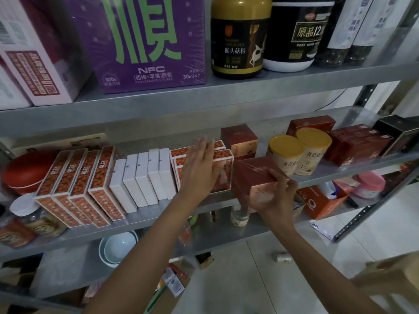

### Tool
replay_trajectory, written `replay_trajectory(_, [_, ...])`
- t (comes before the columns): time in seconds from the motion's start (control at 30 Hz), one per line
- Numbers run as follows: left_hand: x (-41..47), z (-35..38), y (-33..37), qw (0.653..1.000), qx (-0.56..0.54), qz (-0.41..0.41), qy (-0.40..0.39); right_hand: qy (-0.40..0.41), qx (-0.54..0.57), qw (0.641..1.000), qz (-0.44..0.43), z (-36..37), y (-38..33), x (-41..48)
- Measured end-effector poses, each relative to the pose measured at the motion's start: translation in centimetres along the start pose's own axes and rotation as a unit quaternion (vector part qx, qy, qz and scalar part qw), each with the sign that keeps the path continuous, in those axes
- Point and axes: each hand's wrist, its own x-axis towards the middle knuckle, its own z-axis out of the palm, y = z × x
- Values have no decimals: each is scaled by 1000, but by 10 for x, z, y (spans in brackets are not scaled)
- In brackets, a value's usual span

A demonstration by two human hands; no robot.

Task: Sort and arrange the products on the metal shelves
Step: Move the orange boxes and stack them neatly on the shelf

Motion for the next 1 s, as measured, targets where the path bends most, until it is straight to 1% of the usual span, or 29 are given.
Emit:
replay_trajectory(0.1, [15, 7, -9, 992, 96, -26, -81, -1, -9, 1000, 1, 17, 12, 9])
replay_trajectory(0.17, [17, 13, -11, 983, 144, -34, -105, 1, -19, 1000, -7, 25, 19, 13])
replay_trajectory(0.3, [18, 20, -13, 979, 181, -32, -87, -1, -32, 999, -34, 35, 25, 19])
replay_trajectory(0.43, [20, 20, -12, 978, 187, -38, -83, -15, -91, 994, -49, 37, 27, 22])
replay_trajectory(0.57, [20, 23, -11, 978, 189, -47, -76, 20, -172, 979, -111, 34, 26, 26])
replay_trajectory(0.7, [20, 23, -12, 978, 190, -48, -66, 30, -217, 968, -124, 36, 20, 32])
replay_trajectory(0.77, [20, 23, -12, 978, 192, -46, -63, 45, -236, 959, -147, 35, 19, 35])
replay_trajectory(0.83, [20, 23, -13, 978, 197, -43, -60, 64, -218, 957, -180, 33, 16, 41])
replay_trajectory(0.93, [22, 24, -14, 978, 197, -43, -61, 44, -157, 961, -223, 30, 3, 60])
replay_trajectory(1.0, [23, 22, -15, 978, 193, -41, -62, 44, -146, 962, -227, 32, -13, 80])
